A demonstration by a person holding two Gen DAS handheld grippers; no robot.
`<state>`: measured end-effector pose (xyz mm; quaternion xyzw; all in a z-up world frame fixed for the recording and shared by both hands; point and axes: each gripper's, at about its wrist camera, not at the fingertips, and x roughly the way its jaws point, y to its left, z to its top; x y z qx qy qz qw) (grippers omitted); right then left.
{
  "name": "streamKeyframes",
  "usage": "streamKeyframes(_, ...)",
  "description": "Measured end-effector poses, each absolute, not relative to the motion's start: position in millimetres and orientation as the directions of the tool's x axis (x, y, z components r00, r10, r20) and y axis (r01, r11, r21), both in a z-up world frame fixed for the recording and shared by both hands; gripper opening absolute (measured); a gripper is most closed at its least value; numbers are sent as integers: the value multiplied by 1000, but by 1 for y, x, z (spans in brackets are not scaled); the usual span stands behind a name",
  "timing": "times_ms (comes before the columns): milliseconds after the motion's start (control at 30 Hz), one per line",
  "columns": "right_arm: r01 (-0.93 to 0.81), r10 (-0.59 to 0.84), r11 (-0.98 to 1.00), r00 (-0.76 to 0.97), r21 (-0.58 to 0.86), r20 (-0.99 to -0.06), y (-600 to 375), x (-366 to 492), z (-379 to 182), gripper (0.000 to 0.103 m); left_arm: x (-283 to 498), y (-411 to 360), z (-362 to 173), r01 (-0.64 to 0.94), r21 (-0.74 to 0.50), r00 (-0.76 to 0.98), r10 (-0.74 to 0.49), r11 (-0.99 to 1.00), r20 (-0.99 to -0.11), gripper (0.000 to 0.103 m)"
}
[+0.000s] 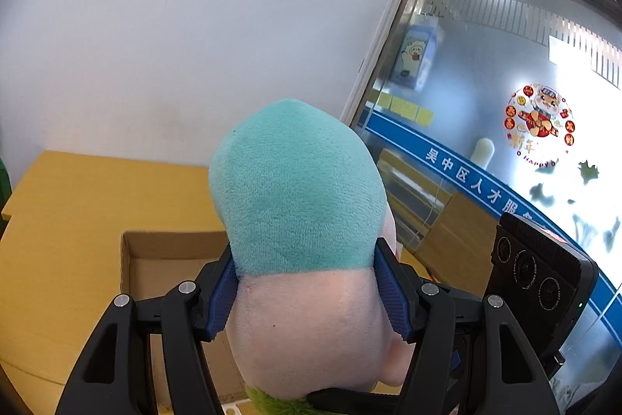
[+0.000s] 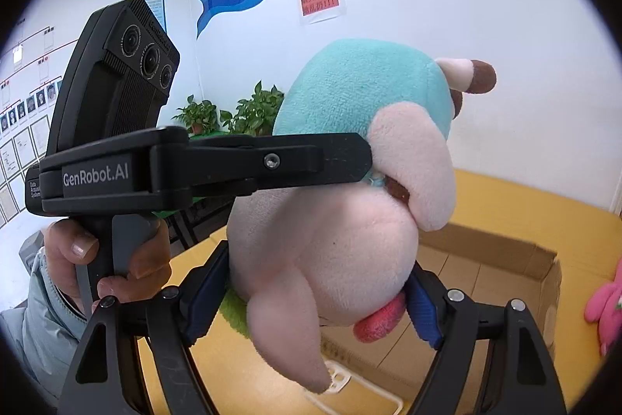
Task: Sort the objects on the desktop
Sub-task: 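Lift the pig plush with both grippers and carry it over the box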
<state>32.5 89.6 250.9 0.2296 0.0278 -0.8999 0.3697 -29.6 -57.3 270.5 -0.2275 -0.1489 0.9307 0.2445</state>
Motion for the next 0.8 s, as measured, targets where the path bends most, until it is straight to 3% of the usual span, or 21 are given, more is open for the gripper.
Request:
streamKeyframes(167,695,-654,-717,-641,57,-402,78,-10,296,80,-69,-70,320,-398,-393,-801,523,-829,-292,69)
streamKeyframes(367,703,-670,-708,-635,71,-385,73,-64,321,80,-120,-81,342,-369,-358,-817,483,-857,-314,69)
streamKeyframes(800,678,-668,-708,-554,197,-497,48,-149,232,80,-233,-113,235,-234,-481,-736,477,-845,-481,68)
